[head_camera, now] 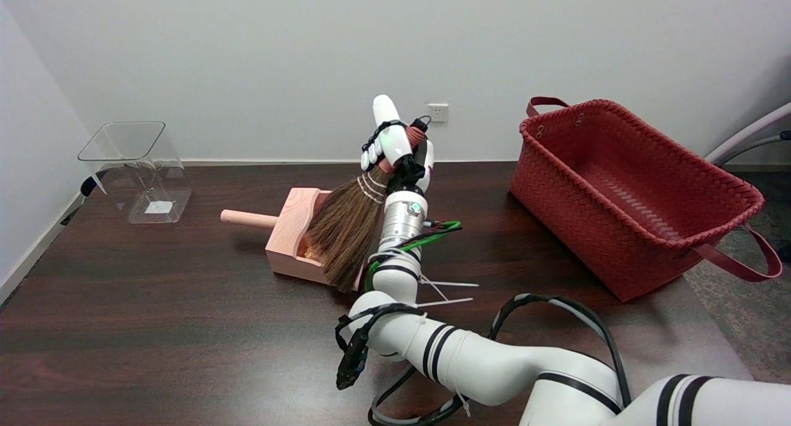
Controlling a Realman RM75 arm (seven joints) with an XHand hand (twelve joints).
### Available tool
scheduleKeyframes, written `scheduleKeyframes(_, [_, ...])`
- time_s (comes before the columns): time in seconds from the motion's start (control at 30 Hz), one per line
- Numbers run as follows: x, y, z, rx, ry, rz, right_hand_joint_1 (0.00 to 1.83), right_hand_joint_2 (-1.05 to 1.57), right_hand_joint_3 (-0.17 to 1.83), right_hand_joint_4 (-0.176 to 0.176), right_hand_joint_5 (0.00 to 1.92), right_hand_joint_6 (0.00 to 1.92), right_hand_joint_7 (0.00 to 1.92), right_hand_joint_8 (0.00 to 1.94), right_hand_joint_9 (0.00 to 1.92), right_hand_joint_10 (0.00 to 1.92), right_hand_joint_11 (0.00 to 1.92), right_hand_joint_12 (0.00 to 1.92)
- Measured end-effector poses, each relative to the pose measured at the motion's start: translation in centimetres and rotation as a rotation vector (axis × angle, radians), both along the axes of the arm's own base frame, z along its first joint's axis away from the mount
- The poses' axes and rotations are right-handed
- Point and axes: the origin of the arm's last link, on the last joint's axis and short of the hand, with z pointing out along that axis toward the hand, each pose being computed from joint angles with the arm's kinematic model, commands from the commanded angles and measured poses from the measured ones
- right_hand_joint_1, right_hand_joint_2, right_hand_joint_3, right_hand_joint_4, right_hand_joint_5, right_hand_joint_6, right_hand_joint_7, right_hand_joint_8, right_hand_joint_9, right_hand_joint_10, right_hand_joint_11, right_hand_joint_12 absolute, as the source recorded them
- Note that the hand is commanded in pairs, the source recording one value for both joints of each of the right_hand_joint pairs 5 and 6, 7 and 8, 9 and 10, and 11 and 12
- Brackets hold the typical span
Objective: Sweep the paper balls into the dustpan.
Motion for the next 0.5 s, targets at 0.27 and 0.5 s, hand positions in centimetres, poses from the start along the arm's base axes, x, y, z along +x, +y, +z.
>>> scheduleKeyframes(0.27, [0.8,0.1,0.2,-0.004,0.046,0.028,0.64,1.57,0.04,0.0,1.92,1.92,1.92,1.92,1.92,1.92,1.92,1.92])
scheduleKeyframes(0.5, [2.1,0.1,0.6,-0.019,0.141,0.031,0.65,1.57,0.03,0.0,1.92,1.92,1.92,1.92,1.92,1.92,1.92,1.92])
